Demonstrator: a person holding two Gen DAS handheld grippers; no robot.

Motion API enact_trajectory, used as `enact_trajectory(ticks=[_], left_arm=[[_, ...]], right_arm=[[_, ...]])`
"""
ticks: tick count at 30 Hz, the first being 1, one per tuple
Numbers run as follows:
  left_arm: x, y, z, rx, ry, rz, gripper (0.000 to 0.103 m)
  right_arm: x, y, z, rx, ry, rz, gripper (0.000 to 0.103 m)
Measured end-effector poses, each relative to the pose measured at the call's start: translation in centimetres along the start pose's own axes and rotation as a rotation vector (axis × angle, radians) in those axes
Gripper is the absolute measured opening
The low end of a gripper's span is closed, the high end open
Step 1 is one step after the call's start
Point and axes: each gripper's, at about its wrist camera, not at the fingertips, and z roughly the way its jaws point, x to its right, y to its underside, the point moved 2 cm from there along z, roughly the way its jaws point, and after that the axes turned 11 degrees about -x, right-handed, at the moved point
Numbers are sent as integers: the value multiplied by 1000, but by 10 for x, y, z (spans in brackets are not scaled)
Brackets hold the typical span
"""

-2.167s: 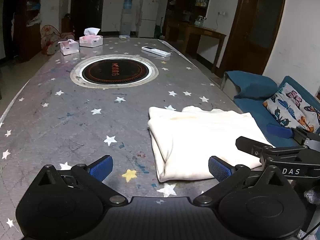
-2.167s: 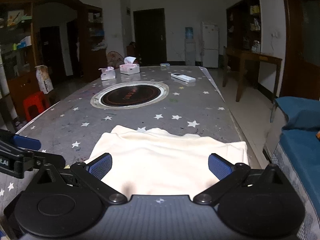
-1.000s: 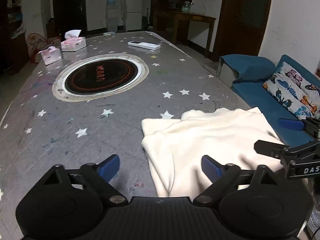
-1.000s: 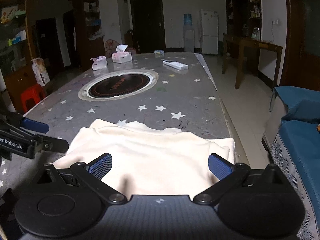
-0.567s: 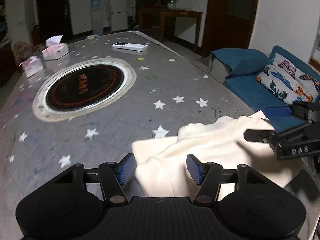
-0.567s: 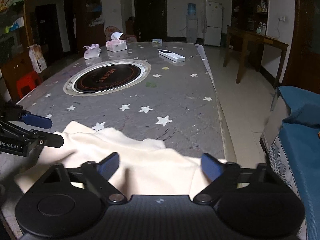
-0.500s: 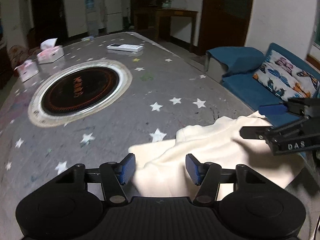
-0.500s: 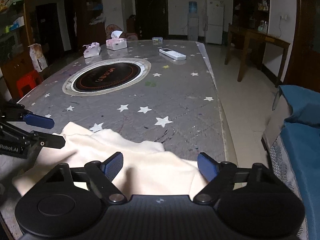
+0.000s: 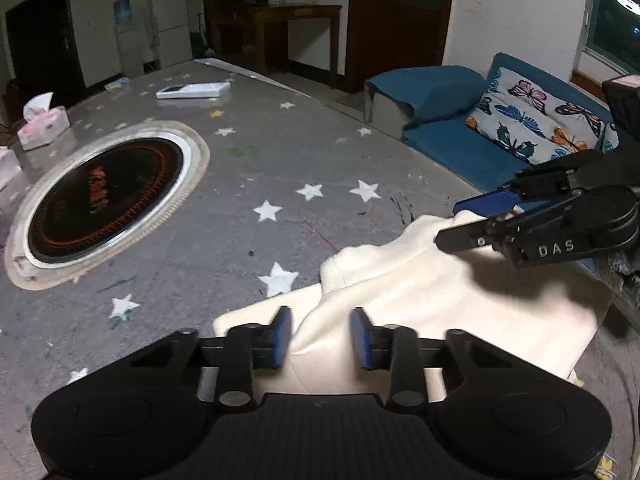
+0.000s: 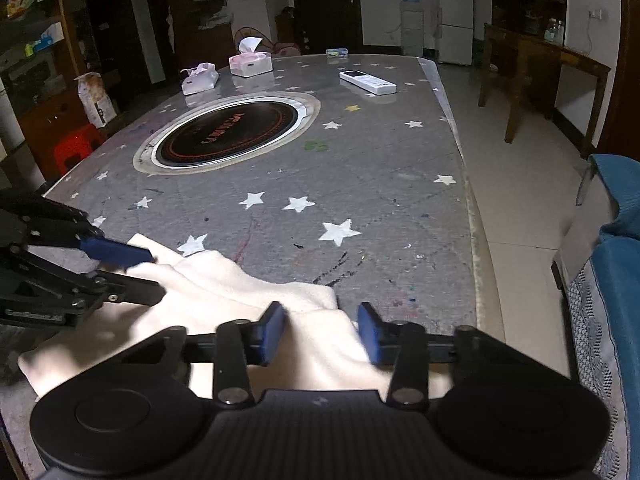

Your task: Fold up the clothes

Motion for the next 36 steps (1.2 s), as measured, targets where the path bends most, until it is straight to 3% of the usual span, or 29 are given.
enact_trajectory(ticks=[3,4,7,16,23,36], left_arm=[[-2,1,-1,9,21,-13,9],[-2,1,-4,15,20,-11,9],[2,2,-14,44,16,-2,8],[15,10,-65,145,52,-9,7],[29,35,-113,214,97,15,7],[71,99,-168,220,229,106,7]], right_arm=[[0,0,-3,3,8,1,24],[0,0,-4,8,9,1,17],[0,2,-11,31,19,-3,11],[-13,12,-54,114,7,-25,9],[-30,34,-106,175,-20,-56,9],[-65,108,-183,173,-72,-113,9]])
